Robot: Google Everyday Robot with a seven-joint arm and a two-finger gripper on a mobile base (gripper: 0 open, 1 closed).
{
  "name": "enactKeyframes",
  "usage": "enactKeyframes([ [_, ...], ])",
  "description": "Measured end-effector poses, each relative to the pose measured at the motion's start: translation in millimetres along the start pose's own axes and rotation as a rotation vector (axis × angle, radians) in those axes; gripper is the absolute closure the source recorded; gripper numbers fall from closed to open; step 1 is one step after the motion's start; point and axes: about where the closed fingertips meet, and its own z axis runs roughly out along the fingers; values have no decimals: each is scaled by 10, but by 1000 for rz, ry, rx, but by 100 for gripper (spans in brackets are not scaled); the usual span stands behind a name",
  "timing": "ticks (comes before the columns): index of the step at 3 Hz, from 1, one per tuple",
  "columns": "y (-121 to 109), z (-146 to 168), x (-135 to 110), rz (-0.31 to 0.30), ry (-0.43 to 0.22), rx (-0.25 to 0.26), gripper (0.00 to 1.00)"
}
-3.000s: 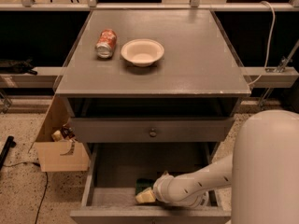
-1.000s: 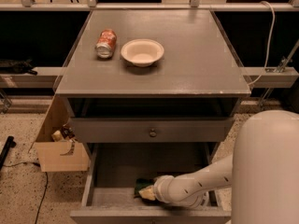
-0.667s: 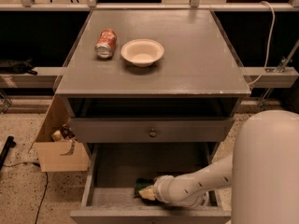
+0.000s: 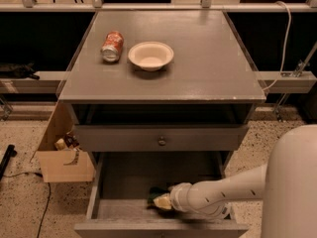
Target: Pick sponge from middle drawer and place on counter
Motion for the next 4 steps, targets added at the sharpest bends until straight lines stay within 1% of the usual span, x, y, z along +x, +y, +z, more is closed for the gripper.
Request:
enactKeyframes([
  [1, -139, -222, -155, -2, -26, 13, 100],
  [2, -321, -529, -291, -11, -44, 49, 100],
  [3, -659, -1219, -643, -50, -79, 145, 100],
  [4, -659, -1219, -643, -50, -79, 145, 100],
])
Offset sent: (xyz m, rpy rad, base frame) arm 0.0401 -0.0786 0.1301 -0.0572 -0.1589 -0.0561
